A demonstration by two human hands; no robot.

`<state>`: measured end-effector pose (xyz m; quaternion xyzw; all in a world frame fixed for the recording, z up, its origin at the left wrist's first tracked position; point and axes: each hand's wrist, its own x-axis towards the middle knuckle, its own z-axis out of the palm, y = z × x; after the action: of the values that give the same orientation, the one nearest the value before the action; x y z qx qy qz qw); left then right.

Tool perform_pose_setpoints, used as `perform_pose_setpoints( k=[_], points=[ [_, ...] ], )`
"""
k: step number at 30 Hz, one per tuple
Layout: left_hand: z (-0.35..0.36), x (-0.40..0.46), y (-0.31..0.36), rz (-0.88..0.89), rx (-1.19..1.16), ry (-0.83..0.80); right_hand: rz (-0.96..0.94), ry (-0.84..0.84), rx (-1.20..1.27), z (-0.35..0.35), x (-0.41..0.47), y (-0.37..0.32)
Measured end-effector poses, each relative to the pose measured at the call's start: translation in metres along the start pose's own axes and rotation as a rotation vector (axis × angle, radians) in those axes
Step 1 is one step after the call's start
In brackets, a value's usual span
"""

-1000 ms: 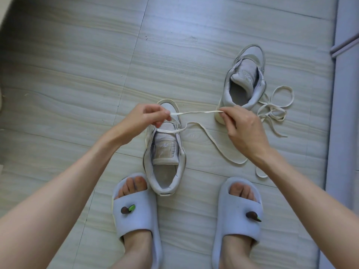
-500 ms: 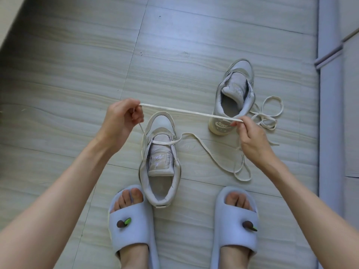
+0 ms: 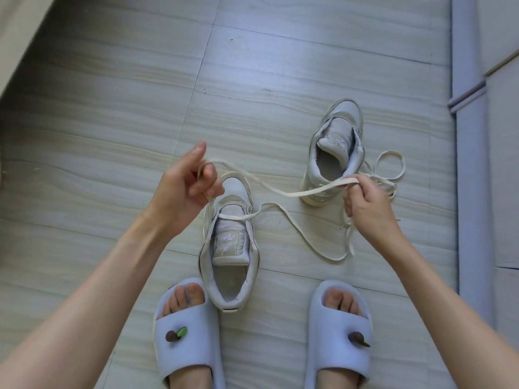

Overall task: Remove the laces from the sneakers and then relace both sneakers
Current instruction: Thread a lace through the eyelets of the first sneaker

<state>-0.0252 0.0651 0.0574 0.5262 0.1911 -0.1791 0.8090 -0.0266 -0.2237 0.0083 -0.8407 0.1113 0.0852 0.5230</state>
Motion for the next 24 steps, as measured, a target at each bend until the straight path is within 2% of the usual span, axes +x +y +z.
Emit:
perform_pose_setpoints(
  k=[3, 6, 11, 16, 18, 21, 22, 24],
  points=[
    [0.000, -0.001, 0.010, 0.085, -0.091, -0.046, 0.230, -0.016, -0.058, -0.004, 0.003, 0.028],
    [0.000, 0.001, 0.016, 0.134, -0.115, 0.018, 0.344, -0.014, -0.079, -0.010, -0.007, 0.050],
    [-0.005, 0.006, 0.012, 0.145, -0.228, 0.077, 0.617, 0.071, 0.449, -0.011, -0.021, 0.060],
    [-0.002, 0.012, 0.015, 0.161, -0.218, 0.076, 0.765, 0.118, 0.717, -0.022, -0.021, 0.057],
    [0.001, 0.017, 0.014, 0.109, 0.031, 0.132, 0.774, 0.110, 0.810, -0.022, -0.021, 0.050],
    [0.005, 0.022, -0.005, 0.042, 0.753, 0.297, 0.734, -0.040, 0.917, -0.012, -0.022, 0.029],
    [0.008, 0.019, -0.015, 0.095, 0.934, 0.323, 0.707, -0.110, 0.956, -0.008, -0.023, 0.019],
    [0.018, 0.012, -0.033, 0.235, 1.068, 0.272, 0.650, -0.220, 1.046, -0.001, -0.024, -0.001]
  ],
)
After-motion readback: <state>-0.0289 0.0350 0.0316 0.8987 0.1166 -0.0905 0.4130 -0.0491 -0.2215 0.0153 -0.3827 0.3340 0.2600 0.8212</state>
